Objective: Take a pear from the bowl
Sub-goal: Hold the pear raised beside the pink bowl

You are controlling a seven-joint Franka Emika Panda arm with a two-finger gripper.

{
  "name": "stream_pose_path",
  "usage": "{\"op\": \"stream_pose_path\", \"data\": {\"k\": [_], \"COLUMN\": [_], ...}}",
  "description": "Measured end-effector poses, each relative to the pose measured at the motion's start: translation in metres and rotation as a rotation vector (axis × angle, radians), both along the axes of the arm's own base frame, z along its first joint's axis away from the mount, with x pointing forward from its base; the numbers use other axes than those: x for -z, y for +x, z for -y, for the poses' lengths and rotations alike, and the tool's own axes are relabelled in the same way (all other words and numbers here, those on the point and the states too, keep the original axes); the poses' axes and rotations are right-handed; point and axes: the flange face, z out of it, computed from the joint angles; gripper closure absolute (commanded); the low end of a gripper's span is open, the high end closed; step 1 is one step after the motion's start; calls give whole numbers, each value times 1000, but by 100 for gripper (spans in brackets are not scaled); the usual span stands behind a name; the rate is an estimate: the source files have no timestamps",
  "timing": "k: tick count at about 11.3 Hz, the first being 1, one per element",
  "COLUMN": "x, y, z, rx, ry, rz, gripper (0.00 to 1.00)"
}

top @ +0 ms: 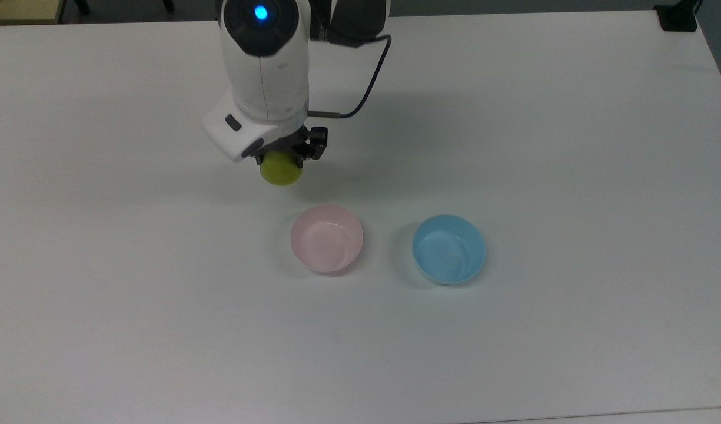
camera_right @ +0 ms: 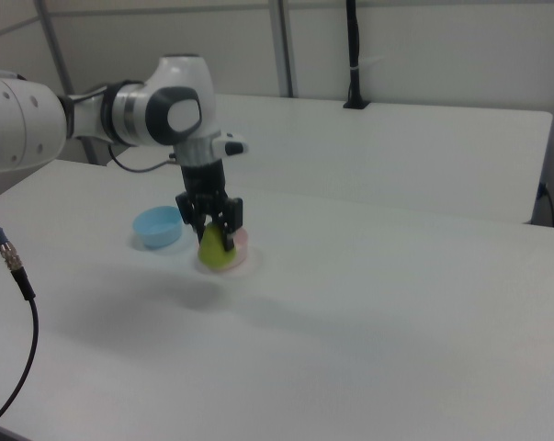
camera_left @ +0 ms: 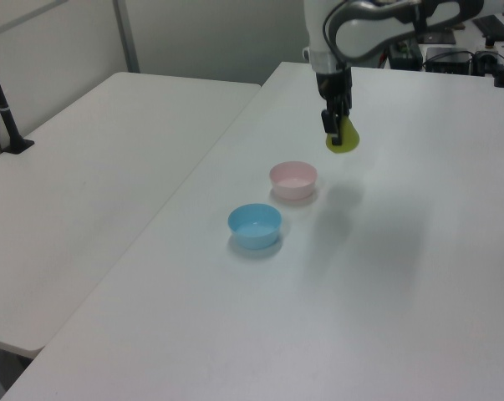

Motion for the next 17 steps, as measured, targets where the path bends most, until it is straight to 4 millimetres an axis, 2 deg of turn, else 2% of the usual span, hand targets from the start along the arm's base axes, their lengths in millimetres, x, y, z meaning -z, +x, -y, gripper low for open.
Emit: {"op": "stream_pose_path", "data": {"k": [2,6,8,9,11,15,17], "x": [32,54,64,70,80,82,71], "y": [0,5,6,5,5,5,7], "z": [4,21,22,22,23,24,25], "rx": [-6,7,4,2,-3,-13,-13], "ry": [-21,-38,-41,-47,-56,-74,-76], "rz": [-17,-10,-14,-21,-34,-37,-19], "gripper": [63,56,43,26,0,0,0]}}
